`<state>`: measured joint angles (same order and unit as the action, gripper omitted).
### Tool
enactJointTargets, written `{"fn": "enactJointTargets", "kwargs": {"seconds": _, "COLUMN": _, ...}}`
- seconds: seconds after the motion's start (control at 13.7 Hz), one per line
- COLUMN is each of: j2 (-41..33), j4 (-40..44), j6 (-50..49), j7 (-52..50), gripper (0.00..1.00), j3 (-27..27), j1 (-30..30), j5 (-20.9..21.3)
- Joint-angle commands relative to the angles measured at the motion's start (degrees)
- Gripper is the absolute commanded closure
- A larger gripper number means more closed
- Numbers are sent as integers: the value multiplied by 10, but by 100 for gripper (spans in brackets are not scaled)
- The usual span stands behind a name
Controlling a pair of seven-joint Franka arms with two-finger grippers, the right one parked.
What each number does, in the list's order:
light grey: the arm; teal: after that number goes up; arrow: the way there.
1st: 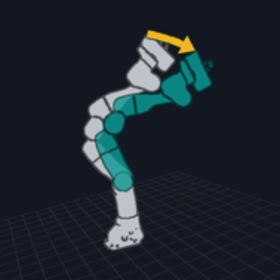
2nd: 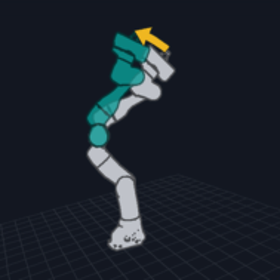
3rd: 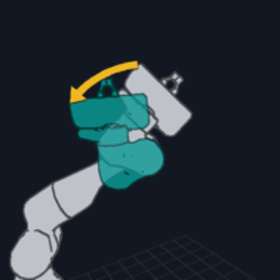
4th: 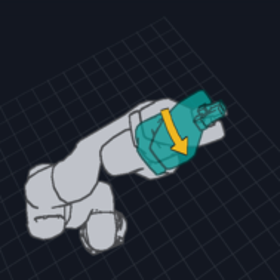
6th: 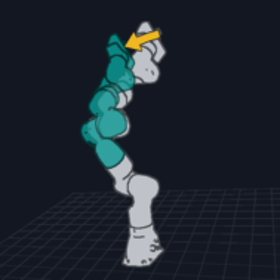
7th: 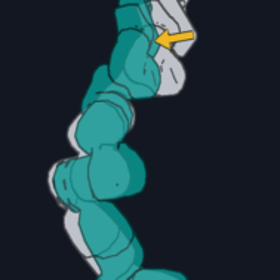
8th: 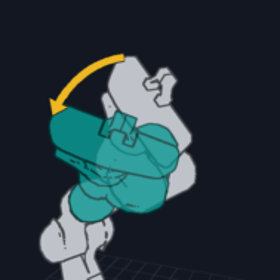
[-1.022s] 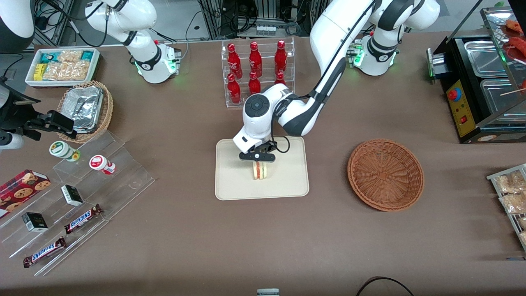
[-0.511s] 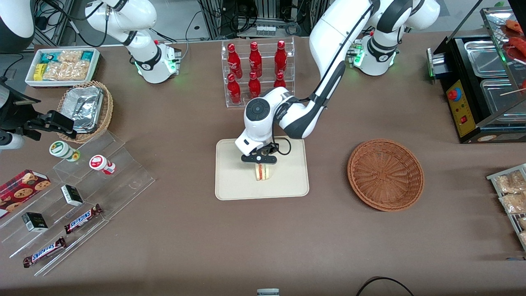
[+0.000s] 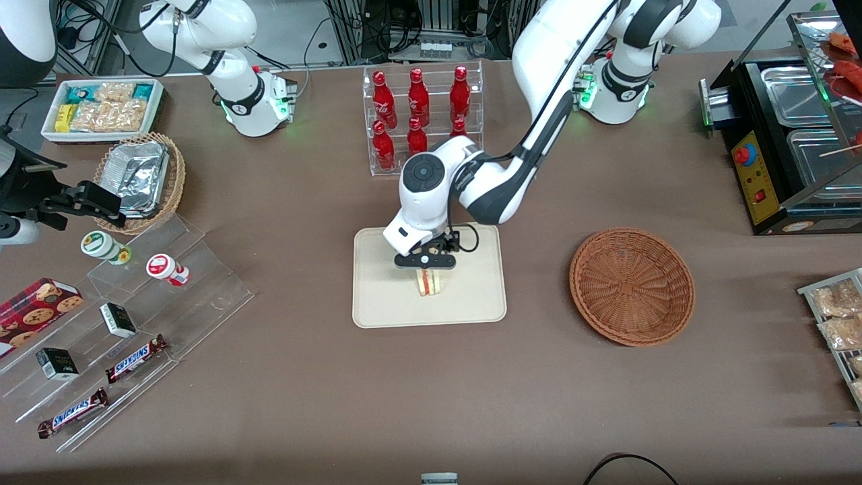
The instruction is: Place sandwich from basket to tray
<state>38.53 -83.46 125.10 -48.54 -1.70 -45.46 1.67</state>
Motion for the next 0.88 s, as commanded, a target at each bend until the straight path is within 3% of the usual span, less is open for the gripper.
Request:
{"fn": "enactJointTargets", "kwargs": {"seconds": 0.0, "j2": -87, "j4": -31, "j6": -51, "j7": -35, "gripper": 0, "j3": 6, "j1": 14, "j5": -2}}
{"fn": "enactJointTargets", "kwargs": {"seconds": 0.36, "j2": -243, "j4": -115, "j6": -132, "j7": -32, "gripper": 0, "j3": 7, "j1": 76, "j5": 3}}
{"fn": "enactJointTargets", "kwargs": {"seconds": 0.8, "j2": -337, "j4": -114, "j6": -283, "j7": 124, "gripper": 0, "j3": 7, "j1": 205, "j5": -3}}
